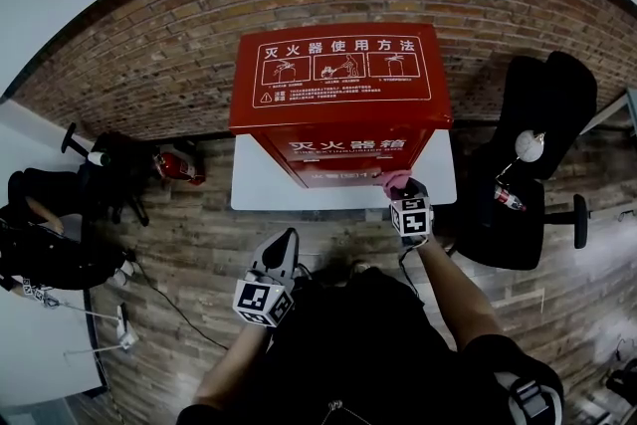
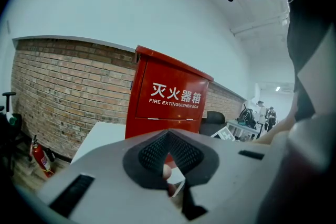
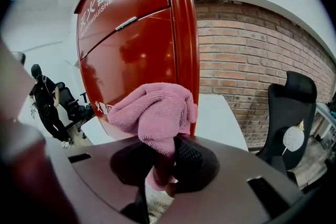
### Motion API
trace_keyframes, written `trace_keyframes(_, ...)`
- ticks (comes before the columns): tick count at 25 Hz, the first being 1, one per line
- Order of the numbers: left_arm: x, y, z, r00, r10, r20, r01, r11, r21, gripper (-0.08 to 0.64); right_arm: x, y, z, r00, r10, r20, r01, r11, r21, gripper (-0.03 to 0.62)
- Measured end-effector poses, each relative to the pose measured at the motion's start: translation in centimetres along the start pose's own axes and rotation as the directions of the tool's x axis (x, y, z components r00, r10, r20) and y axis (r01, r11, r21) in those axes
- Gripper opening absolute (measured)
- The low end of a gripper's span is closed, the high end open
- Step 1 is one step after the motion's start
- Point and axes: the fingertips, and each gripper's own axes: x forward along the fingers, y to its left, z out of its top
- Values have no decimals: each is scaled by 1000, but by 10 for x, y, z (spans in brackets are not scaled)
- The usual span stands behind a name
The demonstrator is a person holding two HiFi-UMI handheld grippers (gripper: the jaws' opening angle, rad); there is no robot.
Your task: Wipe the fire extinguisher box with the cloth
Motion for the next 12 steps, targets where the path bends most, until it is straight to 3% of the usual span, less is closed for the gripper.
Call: trace_keyframes(12, -7, 9, -1, 999, 39, 7, -39, 999, 1, 23, 24, -5, -35, 998, 1, -66, -1, 1000, 2, 89)
